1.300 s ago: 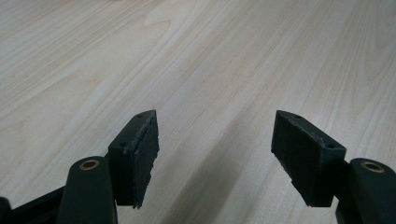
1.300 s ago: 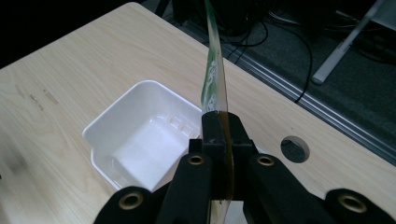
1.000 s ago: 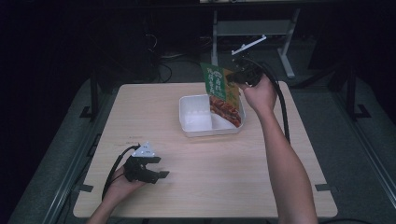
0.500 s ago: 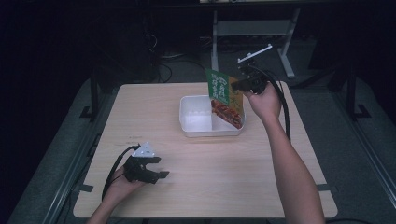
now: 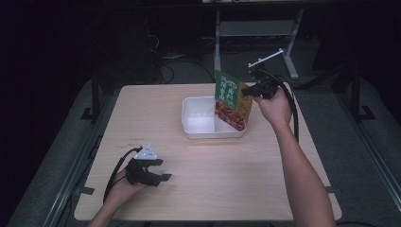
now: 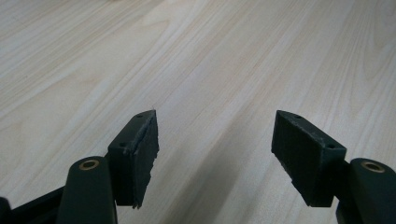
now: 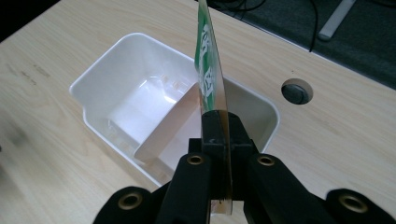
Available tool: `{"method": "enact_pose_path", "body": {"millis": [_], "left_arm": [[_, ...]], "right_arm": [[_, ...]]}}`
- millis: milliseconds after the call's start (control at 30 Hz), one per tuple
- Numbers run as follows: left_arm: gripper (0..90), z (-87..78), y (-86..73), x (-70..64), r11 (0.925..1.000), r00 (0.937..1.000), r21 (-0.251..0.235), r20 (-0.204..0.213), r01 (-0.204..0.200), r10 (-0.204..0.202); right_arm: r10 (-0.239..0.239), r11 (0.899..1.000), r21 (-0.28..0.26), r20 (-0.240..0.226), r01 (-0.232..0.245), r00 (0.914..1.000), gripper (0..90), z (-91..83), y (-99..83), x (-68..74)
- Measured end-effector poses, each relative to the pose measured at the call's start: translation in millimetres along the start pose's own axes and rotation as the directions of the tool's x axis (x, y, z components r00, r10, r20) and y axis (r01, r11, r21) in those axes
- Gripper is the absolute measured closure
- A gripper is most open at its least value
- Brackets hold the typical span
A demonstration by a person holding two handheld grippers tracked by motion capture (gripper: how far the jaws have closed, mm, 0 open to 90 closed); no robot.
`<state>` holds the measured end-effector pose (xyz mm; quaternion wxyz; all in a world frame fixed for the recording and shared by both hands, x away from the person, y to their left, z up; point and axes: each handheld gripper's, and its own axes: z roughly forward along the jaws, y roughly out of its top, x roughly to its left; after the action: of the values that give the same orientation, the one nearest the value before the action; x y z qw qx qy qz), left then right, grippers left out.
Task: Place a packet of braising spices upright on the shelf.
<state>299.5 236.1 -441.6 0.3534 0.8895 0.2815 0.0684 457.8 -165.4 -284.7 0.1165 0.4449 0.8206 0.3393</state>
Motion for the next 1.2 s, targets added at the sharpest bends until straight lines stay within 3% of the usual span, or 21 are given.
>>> {"method": "enact_pose_path", "body": {"millis": [533,600,667,1033,1200], "left_arm": [[31.8,-0.4,0.1,-0.2,1.0,1.0,-0.001,-0.002,-0.002,0.002],[31.8,-0.4,0.1,-0.2,1.0,1.0,-0.002,-0.002,-0.002,0.002],[31.8,-0.5,0.0,0.2,1.0,1.0,-0.002,-0.002,0.0,0.0],[31.5,-0.7,0.2,0.4,1.0,1.0,-0.002,-0.003,-0.003,0.003],[31.4,-0.7,0.2,0.4,1.0,1.0,-0.001,-0.004,-0.004,0.004]], "right_arm": [[0.008,1.0,0.019,0.021,-0.009,0.9998,88.7,-1.0,0.3,-1.2],[0.013,1.0,0.026,0.047,-0.015,0.9988,79.8,0.5,0.3,-1.9],[0.006,1.0,0.027,0.067,-0.008,0.9977,65.3,3.1,-0.6,-3.0],[0.04,0.999,-0.007,0.068,-0.039,0.9969,51.1,-10.0,-5.9,-9.1],[0.051,0.999,-0.007,0.062,-0.051,0.9968,49.8,-14.0,-11.2,-12.8]]}}
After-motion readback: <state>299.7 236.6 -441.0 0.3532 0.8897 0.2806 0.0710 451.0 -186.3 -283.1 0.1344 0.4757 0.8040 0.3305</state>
